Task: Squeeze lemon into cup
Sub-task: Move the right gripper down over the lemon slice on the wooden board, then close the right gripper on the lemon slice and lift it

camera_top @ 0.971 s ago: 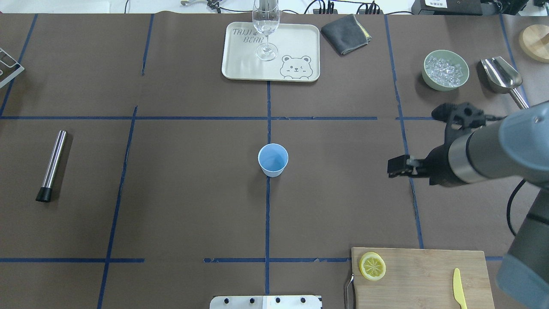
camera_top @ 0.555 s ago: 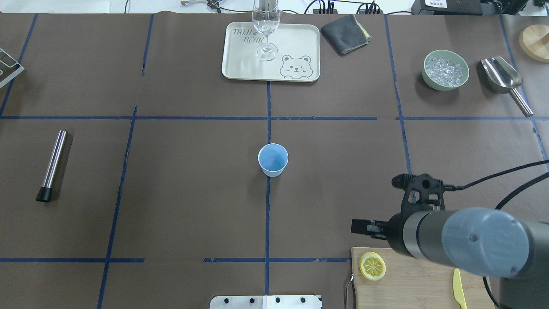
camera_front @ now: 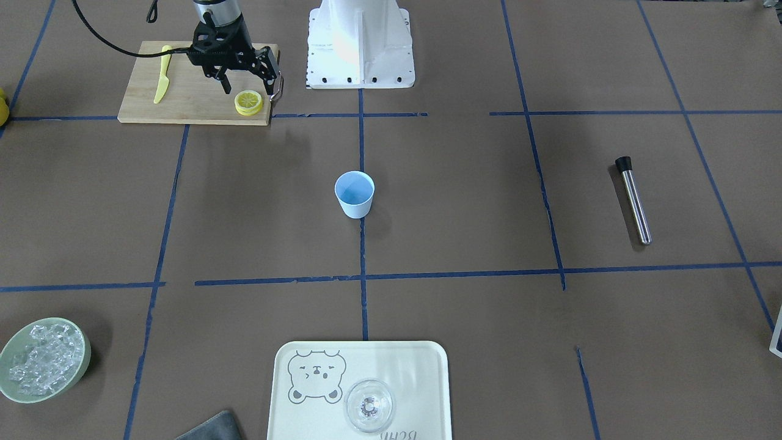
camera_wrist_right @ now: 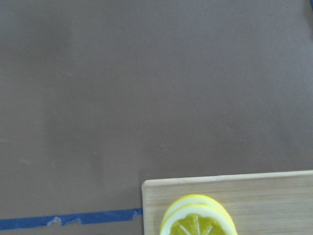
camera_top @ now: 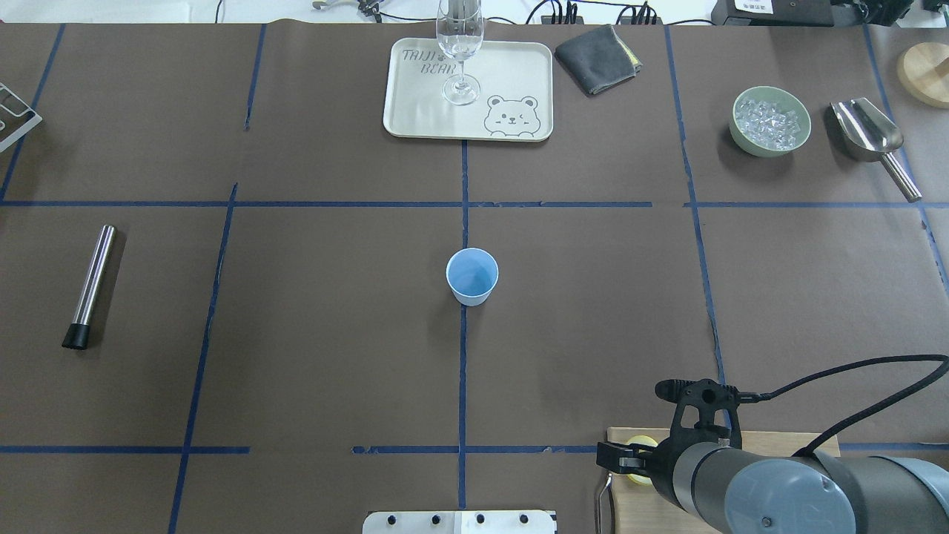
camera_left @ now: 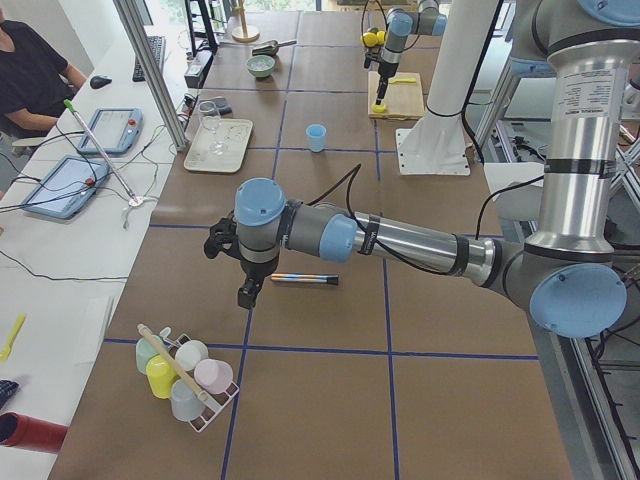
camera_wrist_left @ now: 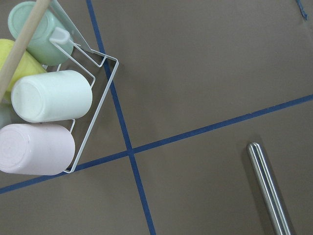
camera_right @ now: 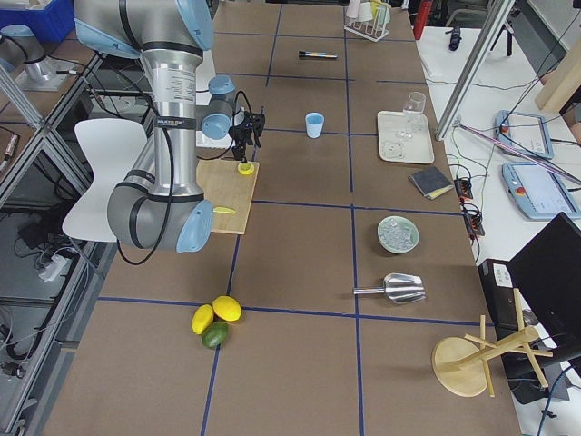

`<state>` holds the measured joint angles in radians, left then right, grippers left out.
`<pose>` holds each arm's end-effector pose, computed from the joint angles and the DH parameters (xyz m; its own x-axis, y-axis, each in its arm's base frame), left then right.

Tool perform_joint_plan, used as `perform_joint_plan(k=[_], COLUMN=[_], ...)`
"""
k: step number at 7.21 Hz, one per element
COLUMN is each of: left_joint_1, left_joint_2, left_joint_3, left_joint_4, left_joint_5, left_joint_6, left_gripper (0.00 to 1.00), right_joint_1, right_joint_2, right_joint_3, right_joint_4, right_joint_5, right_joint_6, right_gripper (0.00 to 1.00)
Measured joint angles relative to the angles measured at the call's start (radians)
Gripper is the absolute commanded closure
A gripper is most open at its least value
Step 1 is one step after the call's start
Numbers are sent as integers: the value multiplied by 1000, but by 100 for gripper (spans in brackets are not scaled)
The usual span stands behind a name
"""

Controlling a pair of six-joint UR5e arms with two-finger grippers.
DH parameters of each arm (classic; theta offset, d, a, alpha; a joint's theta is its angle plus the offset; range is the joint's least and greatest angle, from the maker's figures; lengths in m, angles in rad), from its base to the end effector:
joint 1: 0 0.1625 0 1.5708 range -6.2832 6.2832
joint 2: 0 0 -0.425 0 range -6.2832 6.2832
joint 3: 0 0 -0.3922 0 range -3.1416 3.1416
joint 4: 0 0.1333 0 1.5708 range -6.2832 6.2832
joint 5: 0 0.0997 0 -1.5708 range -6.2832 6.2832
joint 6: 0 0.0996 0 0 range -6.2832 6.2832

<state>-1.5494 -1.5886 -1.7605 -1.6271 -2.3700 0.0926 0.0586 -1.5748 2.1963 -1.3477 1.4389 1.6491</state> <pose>-0.0511 -0.5069 0.5477 0.6882 0.2902 -0.6649 -0.0847 0.9424 0.3236 -0.4478 -0.1729 0.3502 0.6486 0.1157 0.7522 -0.2076 0.9778 0.0286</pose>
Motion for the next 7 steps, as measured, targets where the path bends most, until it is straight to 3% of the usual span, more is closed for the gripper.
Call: perform_joint_plan(k=[2,7], left_joint_1=[0,0], left_joint_2=[1,1], left_joint_3=[-1,-7], left_joint_4=[0,1], left_joint_5=[0,0], left_joint_6=[1,1], left_gripper=[0,0], right_joint_1=[-2,-5], right_joint_2=[-12,-32], right_joint_3=[-43,-51], right_joint_4=[51,59], right_joint_5=[-5,2], right_joint_6=[0,0], right_gripper=[0,0])
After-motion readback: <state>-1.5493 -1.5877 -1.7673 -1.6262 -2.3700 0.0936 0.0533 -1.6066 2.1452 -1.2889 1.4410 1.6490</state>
